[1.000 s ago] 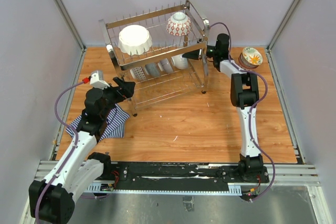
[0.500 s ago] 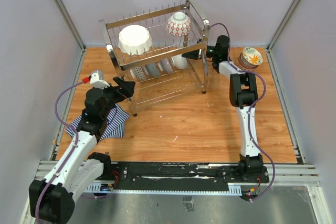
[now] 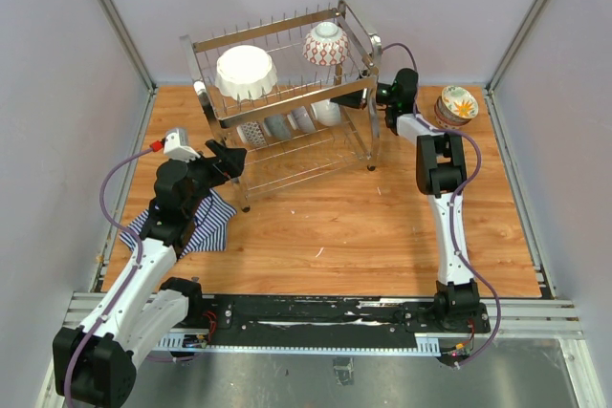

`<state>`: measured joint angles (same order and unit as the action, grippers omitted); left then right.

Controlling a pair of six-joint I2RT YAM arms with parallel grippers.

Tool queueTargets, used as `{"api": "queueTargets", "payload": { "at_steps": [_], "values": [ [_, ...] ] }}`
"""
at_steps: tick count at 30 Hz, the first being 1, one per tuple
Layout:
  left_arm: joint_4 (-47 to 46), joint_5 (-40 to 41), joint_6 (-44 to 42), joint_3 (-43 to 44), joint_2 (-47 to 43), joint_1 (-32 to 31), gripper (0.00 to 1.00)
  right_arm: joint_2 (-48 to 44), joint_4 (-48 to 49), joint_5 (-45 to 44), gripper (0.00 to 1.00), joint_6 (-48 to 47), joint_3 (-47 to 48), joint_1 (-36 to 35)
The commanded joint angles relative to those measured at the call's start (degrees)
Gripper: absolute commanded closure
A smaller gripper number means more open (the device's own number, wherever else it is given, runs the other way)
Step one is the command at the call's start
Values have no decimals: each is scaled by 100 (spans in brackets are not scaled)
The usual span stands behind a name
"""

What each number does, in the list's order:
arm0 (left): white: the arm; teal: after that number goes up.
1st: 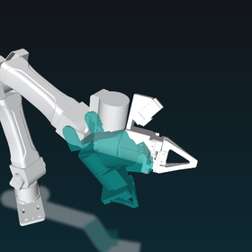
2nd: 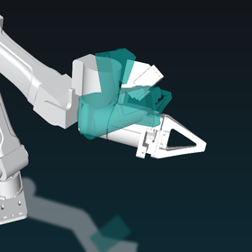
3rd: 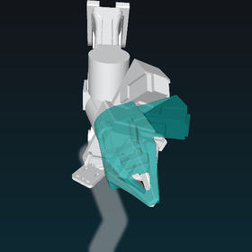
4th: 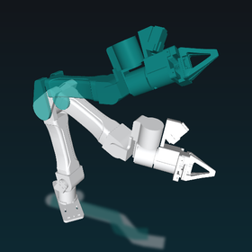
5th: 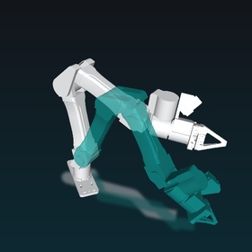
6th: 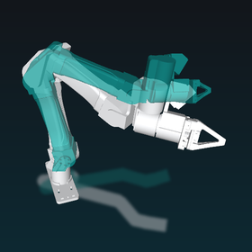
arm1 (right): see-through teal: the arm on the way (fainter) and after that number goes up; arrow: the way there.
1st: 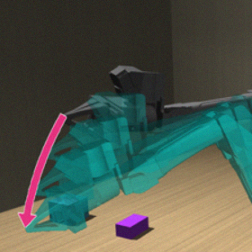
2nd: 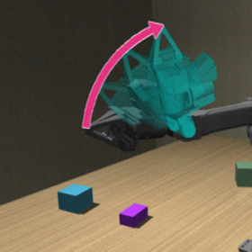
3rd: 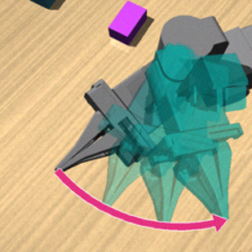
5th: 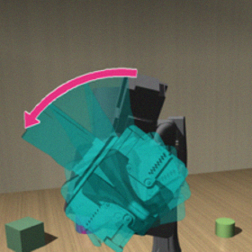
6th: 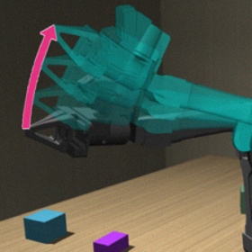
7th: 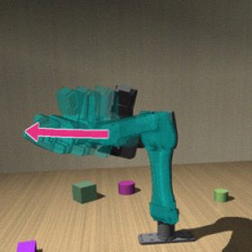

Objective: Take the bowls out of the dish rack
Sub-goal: Pick up the bowl from the dish rack.

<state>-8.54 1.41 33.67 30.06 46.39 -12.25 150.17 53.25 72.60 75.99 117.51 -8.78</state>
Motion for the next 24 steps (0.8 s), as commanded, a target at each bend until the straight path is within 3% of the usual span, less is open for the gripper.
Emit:
{"api": "queueTargets", "payload": {
  "at_steps": [1, 24],
  "values": [
    [-159, -9, 4, -37, -64, -40, 2, -102, 901, -66, 99, 455, 443, 2],
    [-114, -1, 12, -66, -225, -58, 2, -347, 1390, -353, 99, 905, 426, 104]
  ]
}}
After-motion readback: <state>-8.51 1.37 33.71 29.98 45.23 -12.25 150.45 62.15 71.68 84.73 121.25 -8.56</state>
